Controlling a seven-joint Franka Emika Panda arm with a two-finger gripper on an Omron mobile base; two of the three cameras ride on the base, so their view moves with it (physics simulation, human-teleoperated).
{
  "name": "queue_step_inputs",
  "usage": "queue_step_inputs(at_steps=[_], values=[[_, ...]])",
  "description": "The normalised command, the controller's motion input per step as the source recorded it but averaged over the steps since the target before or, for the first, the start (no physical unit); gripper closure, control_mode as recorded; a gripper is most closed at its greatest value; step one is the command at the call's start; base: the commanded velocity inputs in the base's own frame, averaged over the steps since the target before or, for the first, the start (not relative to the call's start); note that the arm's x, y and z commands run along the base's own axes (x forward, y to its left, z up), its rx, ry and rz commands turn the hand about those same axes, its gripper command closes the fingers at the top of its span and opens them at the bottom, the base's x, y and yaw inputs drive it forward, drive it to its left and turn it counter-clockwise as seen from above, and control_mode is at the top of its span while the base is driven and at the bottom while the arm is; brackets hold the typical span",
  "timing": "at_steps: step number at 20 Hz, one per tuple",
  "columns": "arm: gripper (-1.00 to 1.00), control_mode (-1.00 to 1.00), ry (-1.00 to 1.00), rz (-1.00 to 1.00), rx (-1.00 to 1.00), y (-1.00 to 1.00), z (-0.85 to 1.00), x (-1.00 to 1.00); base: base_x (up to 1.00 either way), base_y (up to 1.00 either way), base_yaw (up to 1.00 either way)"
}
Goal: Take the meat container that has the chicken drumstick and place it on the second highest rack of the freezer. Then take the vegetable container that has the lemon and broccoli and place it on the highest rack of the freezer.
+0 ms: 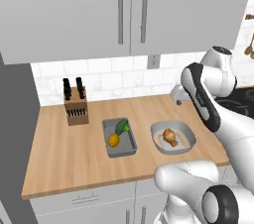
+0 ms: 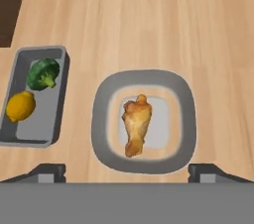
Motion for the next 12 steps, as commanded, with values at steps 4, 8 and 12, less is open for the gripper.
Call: queue_step_inputs(at_steps=[4, 8, 12], values=[[-1.0, -1.0, -0.06, 0.1, 0.1, -0.97, -0.56, 0.0, 0.0, 0.0, 0.0], [-1.0, -1.0, 0.03, 0.04, 0.1, -0.63, -0.71, 0.11, 0.0, 0.0, 0.0], [-1.0, -1.0, 0.15, 0.01, 0.1, -0.41, -0.76, 0.26, 0.0, 0.0, 0.0]])
